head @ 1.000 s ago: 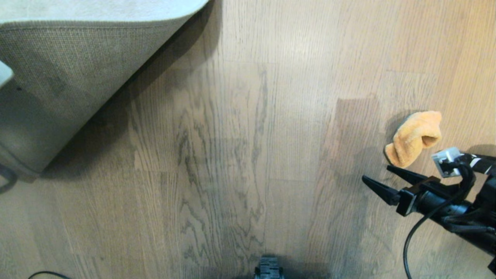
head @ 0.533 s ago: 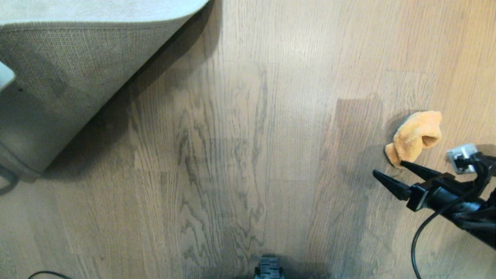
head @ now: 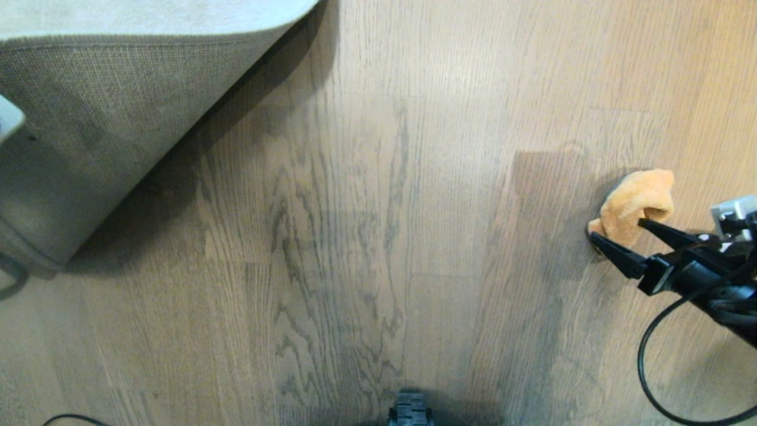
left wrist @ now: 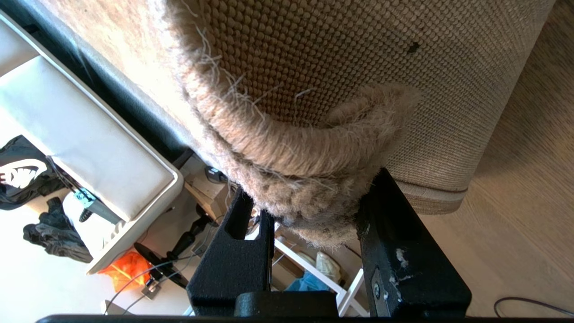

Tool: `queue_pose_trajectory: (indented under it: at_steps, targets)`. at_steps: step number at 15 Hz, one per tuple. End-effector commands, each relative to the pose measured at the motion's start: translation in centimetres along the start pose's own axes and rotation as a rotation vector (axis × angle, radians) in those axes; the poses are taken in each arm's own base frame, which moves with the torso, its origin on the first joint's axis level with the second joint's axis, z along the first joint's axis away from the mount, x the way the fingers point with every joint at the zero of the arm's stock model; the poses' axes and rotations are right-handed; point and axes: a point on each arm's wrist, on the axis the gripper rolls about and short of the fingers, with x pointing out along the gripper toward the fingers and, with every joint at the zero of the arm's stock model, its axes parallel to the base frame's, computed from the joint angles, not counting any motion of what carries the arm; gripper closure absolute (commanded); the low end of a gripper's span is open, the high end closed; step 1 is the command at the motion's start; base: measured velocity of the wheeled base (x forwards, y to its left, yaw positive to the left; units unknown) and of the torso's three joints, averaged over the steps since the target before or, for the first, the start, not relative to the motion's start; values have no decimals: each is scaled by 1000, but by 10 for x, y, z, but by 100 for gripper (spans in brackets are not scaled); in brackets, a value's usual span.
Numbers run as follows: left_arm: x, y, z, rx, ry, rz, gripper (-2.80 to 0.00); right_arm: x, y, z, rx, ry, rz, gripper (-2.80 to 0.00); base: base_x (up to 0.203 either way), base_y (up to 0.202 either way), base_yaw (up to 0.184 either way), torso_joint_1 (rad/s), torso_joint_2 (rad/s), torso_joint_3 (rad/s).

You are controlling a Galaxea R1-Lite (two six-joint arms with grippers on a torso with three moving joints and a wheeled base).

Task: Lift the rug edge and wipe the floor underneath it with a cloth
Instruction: Pick up the rag

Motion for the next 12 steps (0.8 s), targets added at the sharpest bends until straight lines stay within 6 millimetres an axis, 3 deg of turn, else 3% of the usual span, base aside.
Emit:
queue_pose_trajectory:
  at_steps: [1, 6, 12]
  targets:
    - [0, 0, -1, 6, 6, 3, 0, 5, -3, 2, -13, -26, 0, -280, 0, 0, 0, 0, 0, 0]
    - [0, -1, -1, 8, 7, 1, 0, 20, -15, -1, -20, -31, -23, -280, 0, 0, 0, 0, 0, 0]
    - [0, -2, -2, 10, 8, -2, 0, 18, -43, 3, -56, -53, -125, -280, 0, 0, 0, 0, 0, 0]
